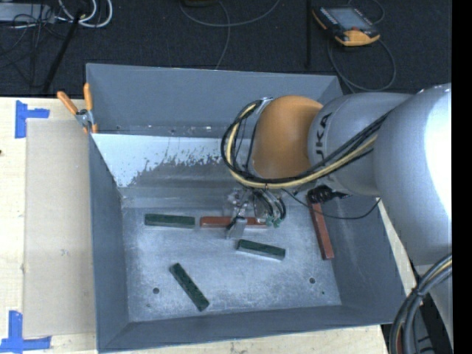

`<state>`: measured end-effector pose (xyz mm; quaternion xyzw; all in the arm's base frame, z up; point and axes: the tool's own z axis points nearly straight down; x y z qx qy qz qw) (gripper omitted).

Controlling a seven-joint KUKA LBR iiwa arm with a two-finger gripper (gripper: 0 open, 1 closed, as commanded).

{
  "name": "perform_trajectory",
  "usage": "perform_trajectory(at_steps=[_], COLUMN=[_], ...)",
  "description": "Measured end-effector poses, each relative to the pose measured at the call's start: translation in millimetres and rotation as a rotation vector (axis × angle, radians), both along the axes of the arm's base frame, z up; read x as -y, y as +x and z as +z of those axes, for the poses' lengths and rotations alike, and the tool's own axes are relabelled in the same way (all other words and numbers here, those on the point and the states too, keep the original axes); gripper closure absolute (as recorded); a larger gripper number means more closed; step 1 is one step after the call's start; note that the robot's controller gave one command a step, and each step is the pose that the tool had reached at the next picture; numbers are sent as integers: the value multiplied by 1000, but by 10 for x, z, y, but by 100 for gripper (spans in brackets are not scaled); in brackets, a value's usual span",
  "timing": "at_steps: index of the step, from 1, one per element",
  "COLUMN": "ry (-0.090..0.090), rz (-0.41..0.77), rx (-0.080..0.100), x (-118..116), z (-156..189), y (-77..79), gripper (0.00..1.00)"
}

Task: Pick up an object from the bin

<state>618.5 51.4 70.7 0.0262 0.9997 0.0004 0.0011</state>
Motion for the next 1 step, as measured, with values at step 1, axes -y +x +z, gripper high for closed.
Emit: perform_trajectory(at_steps=[1], ry=[0], rz=[-3], rx=[6], x=[56], z=[1448], y=[-182], gripper=[100])
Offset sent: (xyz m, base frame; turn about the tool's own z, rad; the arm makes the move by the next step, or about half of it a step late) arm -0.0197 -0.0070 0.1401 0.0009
